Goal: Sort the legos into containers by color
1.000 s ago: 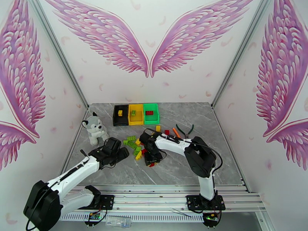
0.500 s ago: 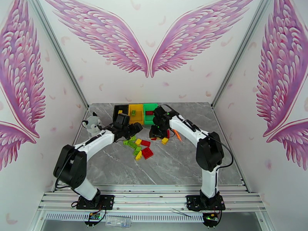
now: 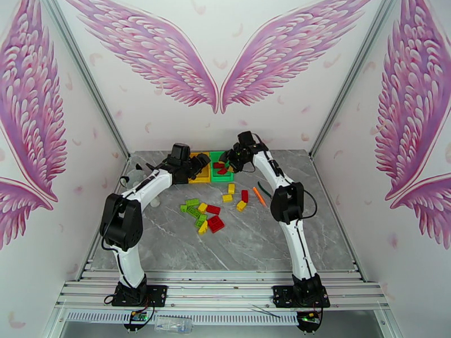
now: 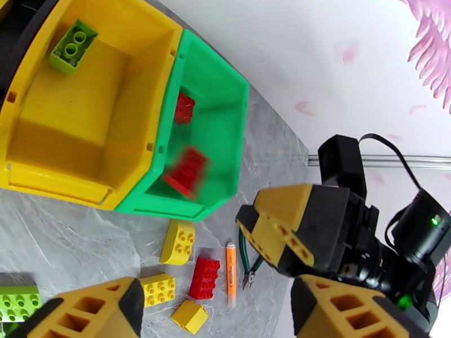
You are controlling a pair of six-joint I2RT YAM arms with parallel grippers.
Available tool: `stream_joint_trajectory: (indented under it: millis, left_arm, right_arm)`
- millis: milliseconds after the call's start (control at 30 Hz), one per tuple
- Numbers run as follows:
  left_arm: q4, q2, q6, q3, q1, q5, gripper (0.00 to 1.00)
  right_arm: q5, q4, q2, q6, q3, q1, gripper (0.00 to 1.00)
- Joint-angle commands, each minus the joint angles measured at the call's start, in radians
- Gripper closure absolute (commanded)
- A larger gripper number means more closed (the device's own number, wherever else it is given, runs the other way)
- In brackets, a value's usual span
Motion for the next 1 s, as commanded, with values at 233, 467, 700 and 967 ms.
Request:
stream_joint_trajectory:
  millis: [233,467,700,967]
  left_arm:
    - [-0.106,-0.128,0.088,-0.103,-0.025,-0.069,0.28]
    - [-0.190,-0.299,0.125,-0.300,-0.066,-0.206,0.28]
    - [-0.221,-0.516,0.060,-0.547,-0.086,-0.318,0.26]
    - [-0.255,-0.737,-0.019,-0.756,-0.097,-0.373,0.25]
  right_arm:
    - [-0.016,0.057,-0.186,-0.078,-0.223,0.032,0.35]
    - [0.056,0.061,-0.457,-0.217,-0.600,0.077,0.29]
    - [0.237,-0.033,-0.642,-0.398,-0.926,0.205,0.24]
    - [0.419,-0.043,-0.710,-0.430,-1.163,0.420,0.18]
